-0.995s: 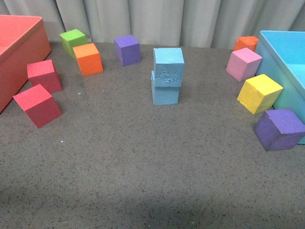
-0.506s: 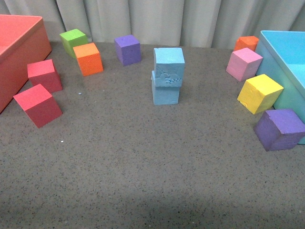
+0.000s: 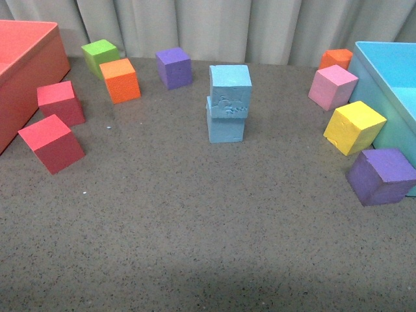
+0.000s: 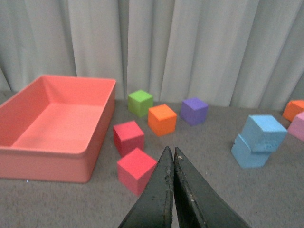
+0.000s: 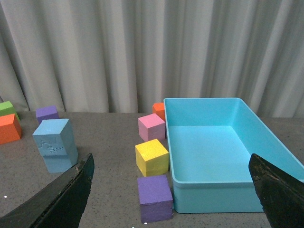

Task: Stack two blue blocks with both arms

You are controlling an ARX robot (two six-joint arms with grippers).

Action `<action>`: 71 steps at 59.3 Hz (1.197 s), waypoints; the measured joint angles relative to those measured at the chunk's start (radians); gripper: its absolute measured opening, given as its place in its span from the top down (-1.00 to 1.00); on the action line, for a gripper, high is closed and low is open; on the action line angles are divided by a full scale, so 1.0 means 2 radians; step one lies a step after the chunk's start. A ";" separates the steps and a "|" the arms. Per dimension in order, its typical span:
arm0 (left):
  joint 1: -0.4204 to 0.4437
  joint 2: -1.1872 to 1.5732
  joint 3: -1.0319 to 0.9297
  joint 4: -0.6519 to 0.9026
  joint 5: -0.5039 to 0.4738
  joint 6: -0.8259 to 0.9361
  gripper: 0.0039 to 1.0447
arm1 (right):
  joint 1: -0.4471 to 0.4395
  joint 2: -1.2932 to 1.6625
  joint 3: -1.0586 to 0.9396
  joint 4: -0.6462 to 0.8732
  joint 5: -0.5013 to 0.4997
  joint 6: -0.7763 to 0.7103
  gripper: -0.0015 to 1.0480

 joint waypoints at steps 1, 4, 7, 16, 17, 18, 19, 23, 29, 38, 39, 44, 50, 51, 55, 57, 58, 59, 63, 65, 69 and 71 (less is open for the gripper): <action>0.000 -0.008 0.000 -0.010 0.000 0.000 0.93 | 0.000 0.000 0.000 0.000 0.000 0.000 -0.81; 0.000 -0.045 0.000 -0.042 0.000 0.000 0.93 | 0.000 0.000 0.000 0.000 0.000 0.000 -0.81; 0.000 -0.052 0.000 -0.044 0.000 0.000 0.93 | 0.000 0.000 0.000 0.000 0.000 0.000 -0.81; 0.000 -0.053 0.000 -0.046 0.000 0.000 0.93 | 0.000 0.000 0.000 0.000 0.000 0.000 -0.81; 0.000 -0.053 0.000 -0.046 0.000 0.000 0.89 | 0.000 0.000 0.000 0.000 0.000 0.000 -0.81; 0.000 -0.053 0.000 -0.046 0.000 0.000 0.85 | 0.000 0.000 0.000 0.000 0.000 0.000 -0.81; 0.000 -0.053 0.000 -0.046 0.000 0.000 0.78 | 0.000 0.000 0.000 0.000 0.000 0.000 -0.81; 0.000 -0.053 0.000 -0.046 0.000 0.000 0.58 | 0.000 0.000 0.000 0.000 0.000 0.000 -0.81; 0.000 -0.053 0.000 -0.046 0.000 0.000 0.20 | 0.000 0.000 0.000 0.000 0.000 0.000 -0.81; 0.000 -0.053 0.000 -0.046 0.000 0.000 -0.45 | 0.000 0.000 0.000 0.000 0.000 0.000 -0.81; 0.000 -0.053 0.000 -0.046 0.000 0.000 -0.52 | 0.000 0.000 0.000 0.000 0.000 0.000 -0.81; 0.000 -0.053 0.000 -0.046 0.000 0.000 -0.89 | 0.000 0.000 0.000 0.000 0.000 0.000 -0.81; 0.000 -0.053 0.000 -0.046 0.000 0.001 -0.87 | 0.000 0.000 0.000 0.000 0.000 0.000 -0.81; 0.000 -0.053 0.000 -0.046 0.000 0.001 -0.87 | 0.000 0.000 0.000 0.000 0.000 0.000 -0.81; 0.000 -0.053 0.000 -0.046 0.000 0.001 -0.88 | 0.000 0.000 0.000 0.000 0.000 0.000 -0.81; 0.000 -0.053 0.000 -0.046 0.000 0.001 -0.88 | 0.000 0.000 0.000 0.000 0.000 0.000 -0.81; 0.000 -0.053 0.000 -0.046 0.000 0.001 -0.88 | 0.000 0.000 0.000 0.000 0.000 0.000 -0.81; 0.000 -0.053 0.000 -0.046 0.000 0.001 -0.88 | 0.000 0.000 0.000 0.000 0.000 0.000 -0.81; 0.000 -0.053 0.000 -0.046 0.000 0.001 -0.88 | 0.000 0.000 0.000 0.000 0.000 0.000 -0.81; 0.000 -0.053 0.000 -0.046 0.000 0.001 -0.88 | 0.000 0.000 0.000 0.000 0.000 0.000 -0.81; 0.000 -0.053 0.000 -0.046 0.000 0.001 -0.88 | 0.000 0.000 0.000 0.000 0.000 0.000 -0.81; 0.000 -0.053 0.000 -0.046 0.000 0.001 -0.88 | 0.000 0.000 0.000 0.000 0.000 0.000 -0.81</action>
